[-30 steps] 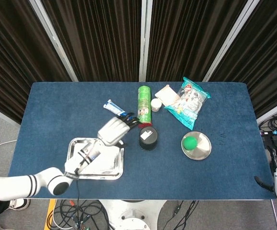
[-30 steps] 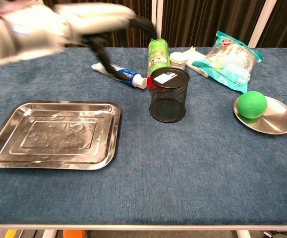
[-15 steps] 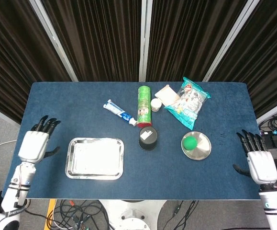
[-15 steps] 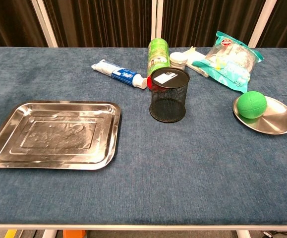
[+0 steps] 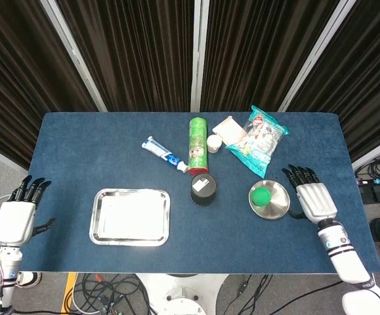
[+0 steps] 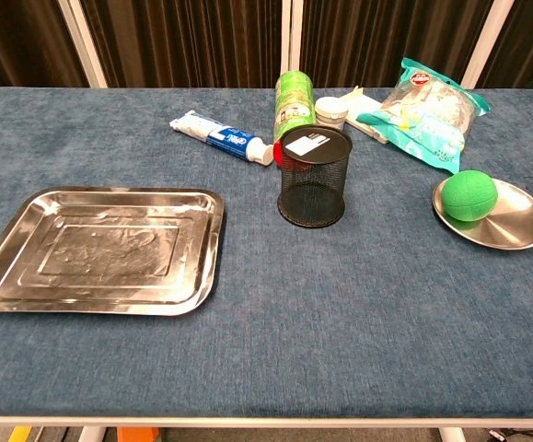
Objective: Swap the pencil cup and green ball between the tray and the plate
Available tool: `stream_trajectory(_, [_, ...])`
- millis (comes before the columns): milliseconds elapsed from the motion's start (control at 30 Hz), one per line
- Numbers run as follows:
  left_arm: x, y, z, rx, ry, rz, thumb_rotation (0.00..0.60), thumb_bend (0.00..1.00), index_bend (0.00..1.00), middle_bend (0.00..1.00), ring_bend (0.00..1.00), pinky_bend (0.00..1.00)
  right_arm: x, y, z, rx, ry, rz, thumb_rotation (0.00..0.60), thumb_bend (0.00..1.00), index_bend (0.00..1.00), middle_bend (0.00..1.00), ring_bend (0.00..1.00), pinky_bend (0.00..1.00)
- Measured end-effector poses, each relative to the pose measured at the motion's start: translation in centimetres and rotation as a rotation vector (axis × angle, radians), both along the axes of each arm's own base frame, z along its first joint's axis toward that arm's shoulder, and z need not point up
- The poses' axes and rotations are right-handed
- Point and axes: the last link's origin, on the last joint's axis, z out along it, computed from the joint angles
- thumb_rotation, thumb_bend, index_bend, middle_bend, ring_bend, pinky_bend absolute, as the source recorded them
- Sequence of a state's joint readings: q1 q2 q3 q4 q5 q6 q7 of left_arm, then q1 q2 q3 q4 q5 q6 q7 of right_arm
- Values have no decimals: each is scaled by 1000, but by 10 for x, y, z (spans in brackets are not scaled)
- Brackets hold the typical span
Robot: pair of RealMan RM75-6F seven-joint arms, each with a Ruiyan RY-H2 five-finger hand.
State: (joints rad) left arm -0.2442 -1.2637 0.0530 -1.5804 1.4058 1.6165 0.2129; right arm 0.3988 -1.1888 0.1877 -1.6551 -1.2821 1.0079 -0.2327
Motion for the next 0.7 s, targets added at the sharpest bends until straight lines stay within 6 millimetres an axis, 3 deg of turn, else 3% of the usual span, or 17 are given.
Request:
stream_trajectory(333, [-7,-3,-7,-8,-7,-23,600,91,163,129,50,266,13,-20,-43,100,-2,-33,600,71,0,101,5,199])
stream_trajectory(433, [-8,-4,-7,-8,-12,-23,600,92,163,129,45,262,12,-25,-49,106,6,-41,600,73,0,116,26,273])
stream_trajectory(567, [-9,-5,-7,-15,-20,-21,600,91,163,130,45,262,10,-27,-56,109,11,-52,600,81,6,138,64,452])
stream_trajectory(700, [-11,-4,-9,-31,-23,-21,600,86,163,129,45,261,11,-29,-63,119,4,-55,600,84,14,139,68,473])
